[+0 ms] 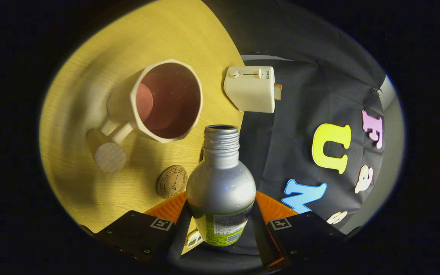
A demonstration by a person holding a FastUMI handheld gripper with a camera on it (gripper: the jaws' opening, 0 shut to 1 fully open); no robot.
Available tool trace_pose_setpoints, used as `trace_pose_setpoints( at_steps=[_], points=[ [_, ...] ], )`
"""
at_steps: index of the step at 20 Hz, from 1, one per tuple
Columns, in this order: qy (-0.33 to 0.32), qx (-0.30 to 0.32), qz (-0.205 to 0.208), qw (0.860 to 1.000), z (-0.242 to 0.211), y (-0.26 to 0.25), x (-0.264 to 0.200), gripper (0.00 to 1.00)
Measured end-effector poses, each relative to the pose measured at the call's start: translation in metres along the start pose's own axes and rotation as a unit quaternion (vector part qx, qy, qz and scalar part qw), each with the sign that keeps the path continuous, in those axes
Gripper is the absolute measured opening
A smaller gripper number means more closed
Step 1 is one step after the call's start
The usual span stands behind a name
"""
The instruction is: Take the bottle from table, then pour the juice into the cup, finally place the bottle on the coaster
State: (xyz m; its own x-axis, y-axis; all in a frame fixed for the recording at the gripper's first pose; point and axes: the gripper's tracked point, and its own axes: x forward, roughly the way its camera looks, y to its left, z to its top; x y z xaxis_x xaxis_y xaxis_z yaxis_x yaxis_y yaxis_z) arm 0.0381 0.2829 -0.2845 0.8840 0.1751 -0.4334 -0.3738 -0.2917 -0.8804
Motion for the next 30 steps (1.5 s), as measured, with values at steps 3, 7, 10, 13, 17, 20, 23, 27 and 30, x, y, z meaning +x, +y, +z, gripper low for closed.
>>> trace_pose_setpoints(
  at_steps=[3,7,10,13,17,20,23,27,30],
  points=[
    [0.001,-0.017,-0.004,1.0,-0.001,-0.003,0.0,0.77],
    [-0.003,-0.043,-0.011,0.999,0.001,-0.008,-0.003,0.77],
    [-0.007,-0.051,-0.01,0.999,0.002,-0.009,-0.004,0.76],
    [-0.008,-0.054,-0.01,0.998,0.001,-0.01,-0.003,0.77],
    [-0.01,-0.059,-0.014,0.998,0.002,-0.015,-0.005,0.76],
    [-0.008,-0.066,-0.018,0.998,0.002,-0.017,-0.006,0.77],
    [-0.004,-0.073,-0.022,0.997,0.0,-0.022,-0.006,0.77],
    [-0.003,-0.079,-0.025,0.997,-0.001,-0.025,-0.008,0.76],
    [-0.004,-0.083,-0.027,0.996,-0.002,-0.028,-0.01,0.76]
  ],
)
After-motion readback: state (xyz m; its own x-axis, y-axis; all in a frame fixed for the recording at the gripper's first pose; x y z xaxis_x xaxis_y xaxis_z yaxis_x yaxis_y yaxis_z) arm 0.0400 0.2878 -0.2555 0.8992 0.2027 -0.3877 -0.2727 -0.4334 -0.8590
